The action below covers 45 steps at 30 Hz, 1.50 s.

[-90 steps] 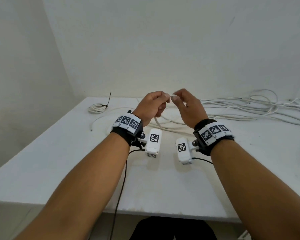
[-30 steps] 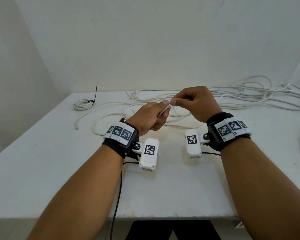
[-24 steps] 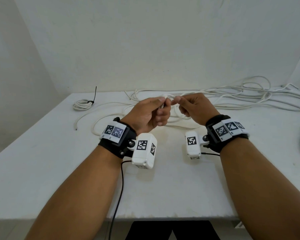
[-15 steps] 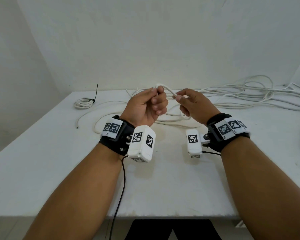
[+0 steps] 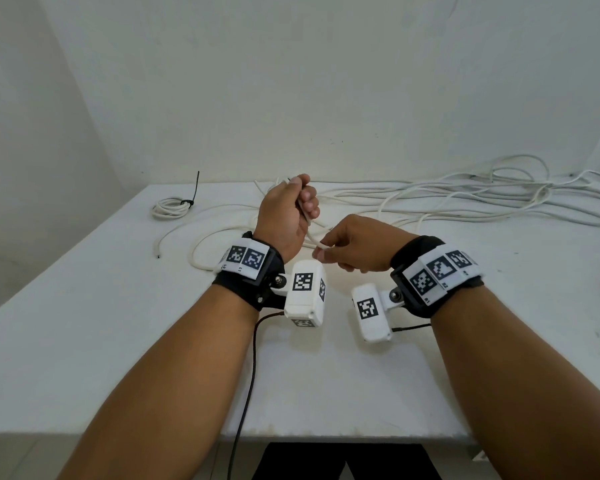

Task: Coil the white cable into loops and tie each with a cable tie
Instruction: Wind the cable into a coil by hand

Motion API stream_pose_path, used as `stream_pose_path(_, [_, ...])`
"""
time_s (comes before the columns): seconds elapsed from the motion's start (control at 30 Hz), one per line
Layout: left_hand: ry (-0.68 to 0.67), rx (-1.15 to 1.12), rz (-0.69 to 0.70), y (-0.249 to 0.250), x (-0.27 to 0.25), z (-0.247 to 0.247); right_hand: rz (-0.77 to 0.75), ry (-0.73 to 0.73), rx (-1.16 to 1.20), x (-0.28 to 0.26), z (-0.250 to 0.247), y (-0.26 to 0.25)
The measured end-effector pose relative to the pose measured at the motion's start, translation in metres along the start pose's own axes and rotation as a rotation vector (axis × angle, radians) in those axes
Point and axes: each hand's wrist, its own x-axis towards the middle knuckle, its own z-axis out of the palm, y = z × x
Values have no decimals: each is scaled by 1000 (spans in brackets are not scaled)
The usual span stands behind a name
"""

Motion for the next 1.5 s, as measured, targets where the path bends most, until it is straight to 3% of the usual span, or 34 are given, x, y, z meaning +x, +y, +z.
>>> stream_pose_path(0.17, [26,547,2,-7,-2,-3,-56,-26,-101,-7,-5,-7])
stream_pose_path(0.3, [-13,975,6,-5,-3,-4,-119,108,-63,-10,-10,-3])
stream_pose_path(0.4, [-125,1227,-19,-2,-6,-6,-161,280,28,-10,-15,3])
stream_pose_path(0.47, [-260,1273,-66,-3,-10,-4,-192,371,92,-9,-17,7])
stream_pose_path(0.53, [-336,1144,-162,-4,-13,-3,-210,442,156,-8,-18,12])
stream_pose_path(0.67, [-344,750,-296,-4,-13,-5,-210,531,340,-8,-22,23])
stream_pose_path(0.9, [-469,418,-251,1,-20,-2,-242,569,495,-3,-21,29])
stream_pose_path(1.2, [-627,25,-312,4,-21,-1,-149,402,389,-3,-17,23])
stream_pose_path(1.27, [-647,-62,-296,8,-20,-1,-127,448,399,0,-17,27])
stream_pose_path(1.4, [-615,-145,-249,13,-19,2,-122,599,438,8,-14,33])
stream_pose_path(1.5, [-479,-152,-172,13,-17,4,-122,501,326,7,-8,24])
